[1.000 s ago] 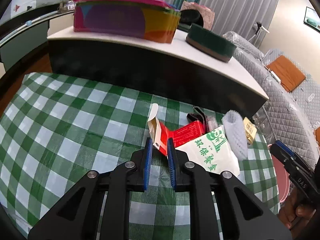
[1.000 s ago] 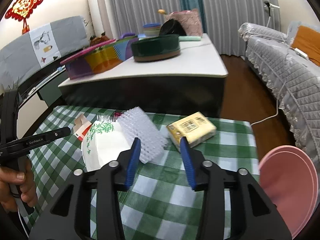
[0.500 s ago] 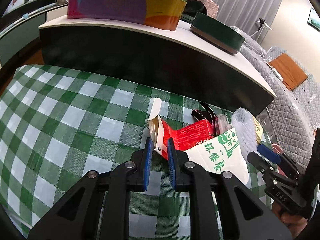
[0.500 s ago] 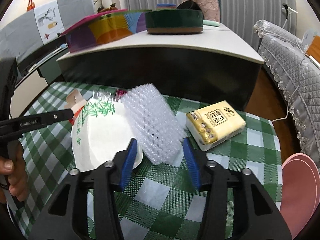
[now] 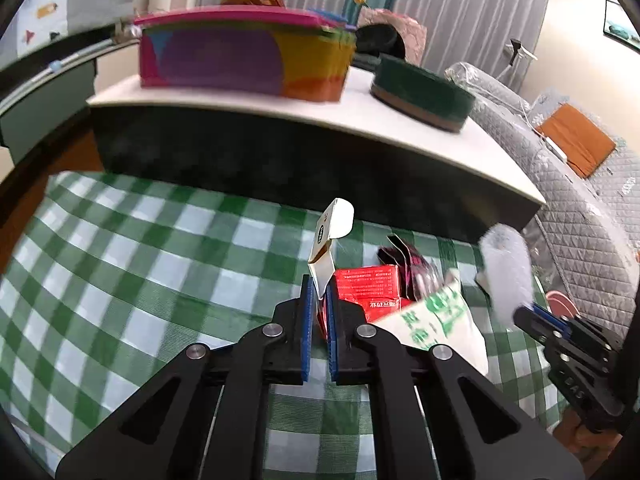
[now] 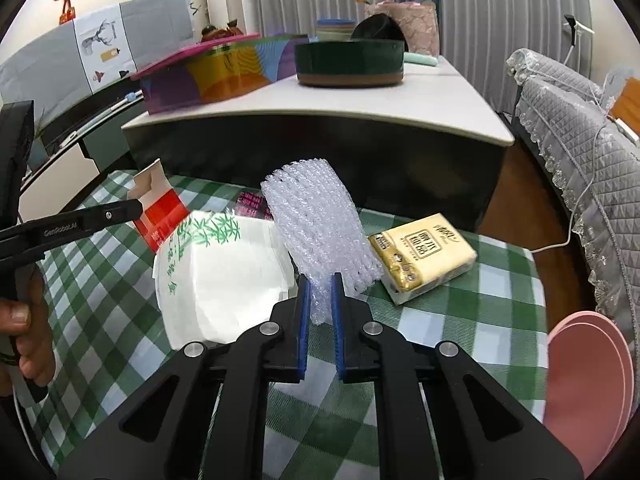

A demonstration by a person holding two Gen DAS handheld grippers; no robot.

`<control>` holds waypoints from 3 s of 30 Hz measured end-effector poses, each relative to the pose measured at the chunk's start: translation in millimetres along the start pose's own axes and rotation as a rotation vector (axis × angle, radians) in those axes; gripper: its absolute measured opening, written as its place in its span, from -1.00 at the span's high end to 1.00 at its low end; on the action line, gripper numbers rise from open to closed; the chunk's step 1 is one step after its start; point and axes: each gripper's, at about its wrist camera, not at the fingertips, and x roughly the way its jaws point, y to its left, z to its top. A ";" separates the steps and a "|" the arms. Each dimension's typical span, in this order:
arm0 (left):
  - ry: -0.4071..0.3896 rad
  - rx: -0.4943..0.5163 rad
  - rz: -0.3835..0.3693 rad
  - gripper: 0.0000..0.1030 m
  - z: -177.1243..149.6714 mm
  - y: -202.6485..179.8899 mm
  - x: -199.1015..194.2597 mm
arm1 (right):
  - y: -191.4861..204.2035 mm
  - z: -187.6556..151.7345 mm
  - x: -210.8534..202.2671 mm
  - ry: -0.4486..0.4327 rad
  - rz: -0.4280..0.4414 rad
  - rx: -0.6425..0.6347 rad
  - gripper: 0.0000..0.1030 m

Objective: Collect trash
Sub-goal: 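Grasp the red-and-white box with the left tool while the right tool grasps the clear bubble plastic, then carry the box and bubble plastic over the pink bucket with both tools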

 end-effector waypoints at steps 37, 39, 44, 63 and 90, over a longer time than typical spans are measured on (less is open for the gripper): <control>-0.161 0.097 -0.064 0.89 -22.1 -45.0 -101.9 | -38.0 -30.4 -136.0 -0.070 -0.121 0.128 0.80; -0.158 0.102 -0.072 0.89 -24.2 -49.7 -102.3 | -42.0 -33.8 -138.4 -0.073 -0.130 0.129 0.80; -0.142 0.121 -0.089 0.89 -31.9 -64.3 -99.3 | -56.0 -42.3 -144.5 -0.072 -0.144 0.158 0.80; -0.120 0.203 -0.146 0.89 -56.4 -115.1 -90.5 | -87.6 -53.1 -163.0 -0.090 -0.192 0.217 0.80; -0.082 0.301 -0.217 0.89 -68.5 -174.0 -86.7 | -126.2 -55.7 -184.9 -0.107 -0.282 0.293 0.80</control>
